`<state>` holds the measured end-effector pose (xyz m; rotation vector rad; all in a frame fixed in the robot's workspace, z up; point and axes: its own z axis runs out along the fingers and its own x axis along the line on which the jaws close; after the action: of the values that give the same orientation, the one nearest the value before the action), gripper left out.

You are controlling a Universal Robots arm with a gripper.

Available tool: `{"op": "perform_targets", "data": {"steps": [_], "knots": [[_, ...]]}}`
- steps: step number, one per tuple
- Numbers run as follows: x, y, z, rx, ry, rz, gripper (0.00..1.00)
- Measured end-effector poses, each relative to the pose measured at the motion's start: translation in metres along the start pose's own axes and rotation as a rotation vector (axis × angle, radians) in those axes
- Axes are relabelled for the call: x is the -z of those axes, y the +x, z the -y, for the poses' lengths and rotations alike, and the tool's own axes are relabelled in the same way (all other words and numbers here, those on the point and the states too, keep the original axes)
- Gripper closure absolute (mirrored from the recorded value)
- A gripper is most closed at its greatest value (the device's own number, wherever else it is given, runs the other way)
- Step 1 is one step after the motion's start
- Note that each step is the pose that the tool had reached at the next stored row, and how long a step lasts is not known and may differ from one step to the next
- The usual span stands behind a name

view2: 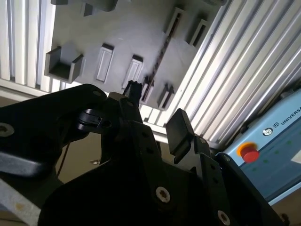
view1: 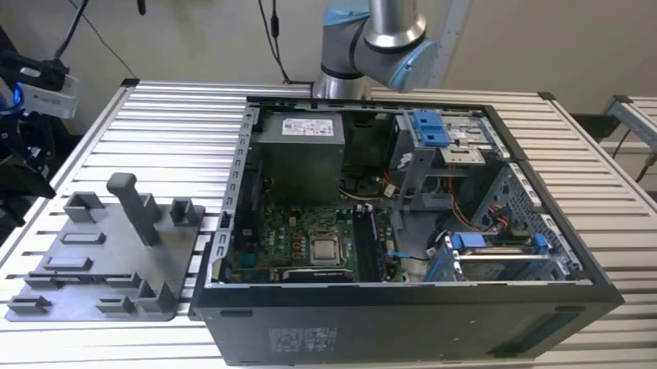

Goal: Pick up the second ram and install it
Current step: 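Pick up the second ram and move it above second insertion slot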

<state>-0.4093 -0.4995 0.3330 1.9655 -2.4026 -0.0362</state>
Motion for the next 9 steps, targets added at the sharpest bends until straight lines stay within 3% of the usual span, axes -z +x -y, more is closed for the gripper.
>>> {"op": "perform_targets", "data": {"steps": [9], "knots": [[-0.0118,-0.0002,0.0005,0.007,0.0001,-0.0002,0.50]]}}
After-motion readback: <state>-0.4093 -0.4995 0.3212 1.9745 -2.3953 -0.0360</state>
